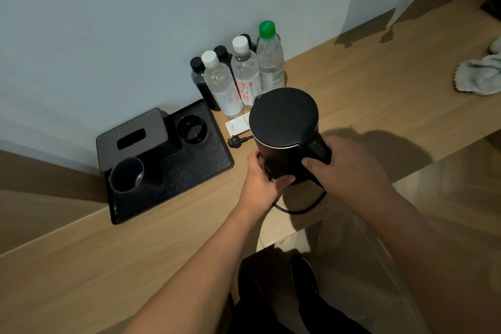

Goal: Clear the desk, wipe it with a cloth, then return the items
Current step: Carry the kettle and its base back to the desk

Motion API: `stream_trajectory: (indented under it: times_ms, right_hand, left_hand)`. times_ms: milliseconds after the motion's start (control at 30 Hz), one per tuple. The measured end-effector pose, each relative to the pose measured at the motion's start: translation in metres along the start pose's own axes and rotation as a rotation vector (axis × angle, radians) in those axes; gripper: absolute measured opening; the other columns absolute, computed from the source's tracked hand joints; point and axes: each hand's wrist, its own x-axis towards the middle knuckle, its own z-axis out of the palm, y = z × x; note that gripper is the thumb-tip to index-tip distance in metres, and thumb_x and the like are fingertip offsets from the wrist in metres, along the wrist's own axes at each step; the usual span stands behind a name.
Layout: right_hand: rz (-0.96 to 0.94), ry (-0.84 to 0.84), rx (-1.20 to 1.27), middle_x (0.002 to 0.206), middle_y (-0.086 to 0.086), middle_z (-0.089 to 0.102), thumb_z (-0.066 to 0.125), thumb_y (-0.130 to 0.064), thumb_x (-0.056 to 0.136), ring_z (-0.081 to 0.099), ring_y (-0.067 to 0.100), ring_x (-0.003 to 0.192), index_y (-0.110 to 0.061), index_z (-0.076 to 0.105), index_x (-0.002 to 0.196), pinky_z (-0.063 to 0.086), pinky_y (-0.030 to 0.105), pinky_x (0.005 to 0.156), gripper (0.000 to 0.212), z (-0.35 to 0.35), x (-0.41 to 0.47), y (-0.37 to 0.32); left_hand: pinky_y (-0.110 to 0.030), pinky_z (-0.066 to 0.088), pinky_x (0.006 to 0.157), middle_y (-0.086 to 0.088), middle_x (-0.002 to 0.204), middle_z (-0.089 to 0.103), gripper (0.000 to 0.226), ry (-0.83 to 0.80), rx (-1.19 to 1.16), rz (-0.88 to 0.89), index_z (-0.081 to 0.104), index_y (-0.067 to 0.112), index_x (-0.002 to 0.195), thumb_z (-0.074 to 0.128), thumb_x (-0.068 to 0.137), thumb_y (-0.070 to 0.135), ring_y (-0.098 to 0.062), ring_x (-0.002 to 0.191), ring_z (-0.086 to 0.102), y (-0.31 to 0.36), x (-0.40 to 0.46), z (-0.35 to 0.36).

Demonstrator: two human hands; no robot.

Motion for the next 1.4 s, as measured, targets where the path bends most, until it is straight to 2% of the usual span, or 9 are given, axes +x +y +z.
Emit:
stream_trajectory:
  times_ms: [133, 200, 433, 633, 800, 867, 1200, 1333, 1400]
  right_hand:
    - [0.005, -0.01, 0.007, 0.08, -0.005, 0.057, 0.064, -0.038, 0.091, 0.054, 0.01, 0.073, -0.023, 0.058, 0.093, 0.034, 0.023, 0.055, 0.016, 0.007, 0.003, 0.002]
    - [0.013, 0.005, 0.041, 0.081, -0.004, 0.058, 0.064, -0.036, 0.091, 0.056, 0.012, 0.074, -0.021, 0.059, 0.094, 0.038, 0.026, 0.058, 0.016, 0.007, 0.005, 0.007]
    - [-0.015, -0.003, 0.097, 0.085, -0.007, 0.061, 0.065, -0.032, 0.092, 0.06, 0.013, 0.083, -0.022, 0.061, 0.098, 0.05, 0.032, 0.074, 0.012, 0.002, 0.01, 0.019]
    - [-0.072, 0.01, 0.09, 0.079, -0.007, 0.059, 0.065, -0.03, 0.091, 0.058, 0.015, 0.078, -0.02, 0.061, 0.095, 0.042, 0.029, 0.065, 0.011, 0.002, 0.023, 0.015]
    - [-0.099, -0.005, 0.071, 0.094, -0.005, 0.062, 0.064, -0.03, 0.092, 0.058, 0.015, 0.088, -0.02, 0.061, 0.112, 0.041, 0.024, 0.064, 0.022, 0.004, 0.035, 0.004]
    - [-0.097, -0.01, 0.066, 0.096, -0.005, 0.061, 0.064, -0.031, 0.093, 0.059, 0.015, 0.089, -0.021, 0.06, 0.116, 0.041, 0.026, 0.069, 0.026, 0.005, 0.036, 0.006]
    - [-0.048, -0.01, 0.012, 0.102, 0.001, 0.064, 0.063, -0.027, 0.093, 0.061, 0.021, 0.094, -0.022, 0.054, 0.121, 0.048, 0.032, 0.079, 0.029, 0.006, 0.035, 0.006]
    - [-0.036, 0.02, -0.021, 0.099, -0.003, 0.061, 0.064, -0.027, 0.093, 0.06, 0.02, 0.092, -0.023, 0.053, 0.123, 0.044, 0.03, 0.076, 0.033, 0.01, 0.03, 0.004]
    - [-0.052, 0.056, -0.018, 0.11, -0.001, 0.062, 0.066, -0.026, 0.091, 0.06, 0.02, 0.102, -0.023, 0.05, 0.131, 0.046, 0.031, 0.081, 0.043, 0.012, 0.026, 0.001]
  left_hand:
    - [-0.017, 0.047, 0.096, 0.016, 0.132, 0.055, 0.095, 0.004, 0.005, 0.002, 0.028, 0.032, 0.144, 0.09, 0.074, 0.019, -0.001, 0.123, 0.052, -0.001, 0.003, 0.002]
    - [-0.026, 0.048, 0.102, 0.016, 0.13, 0.055, 0.093, 0.015, 0.032, 0.015, 0.03, 0.037, 0.139, 0.091, 0.071, 0.022, -0.006, 0.125, 0.052, 0.0, 0.006, 0.004]
    - [-0.035, 0.049, 0.106, 0.014, 0.133, 0.057, 0.098, 0.069, 0.039, 0.038, 0.033, 0.035, 0.142, 0.093, 0.065, 0.034, -0.009, 0.129, 0.052, -0.007, 0.015, 0.012]
    - [-0.043, 0.051, 0.104, 0.011, 0.126, 0.063, 0.089, 0.185, 0.066, 0.03, 0.04, 0.035, 0.132, 0.091, 0.059, 0.037, -0.01, 0.12, 0.06, -0.013, 0.027, 0.013]
    - [-0.04, 0.047, 0.109, 0.013, 0.13, 0.06, 0.088, 0.25, 0.091, 0.063, 0.038, 0.038, 0.136, 0.09, 0.066, 0.028, -0.005, 0.124, 0.057, -0.012, 0.033, 0.008]
    - [-0.038, 0.047, 0.11, 0.013, 0.131, 0.059, 0.088, 0.249, 0.088, 0.064, 0.036, 0.038, 0.137, 0.09, 0.069, 0.025, -0.004, 0.124, 0.056, -0.013, 0.033, 0.009]
    - [-0.037, 0.049, 0.107, 0.013, 0.13, 0.062, 0.08, 0.236, 0.133, -0.019, 0.035, 0.04, 0.135, 0.084, 0.077, 0.017, -0.009, 0.121, 0.06, -0.014, 0.028, 0.009]
    - [-0.023, 0.041, 0.101, 0.01, 0.132, 0.06, 0.067, 0.267, 0.167, -0.042, 0.042, 0.028, 0.14, 0.079, 0.085, 0.015, -0.01, 0.124, 0.056, -0.004, 0.02, 0.004]
    - [-0.023, 0.038, 0.102, 0.008, 0.14, 0.056, 0.067, 0.301, 0.196, -0.042, 0.041, 0.025, 0.145, 0.076, 0.088, 0.019, -0.004, 0.124, 0.049, 0.003, 0.014, -0.001]
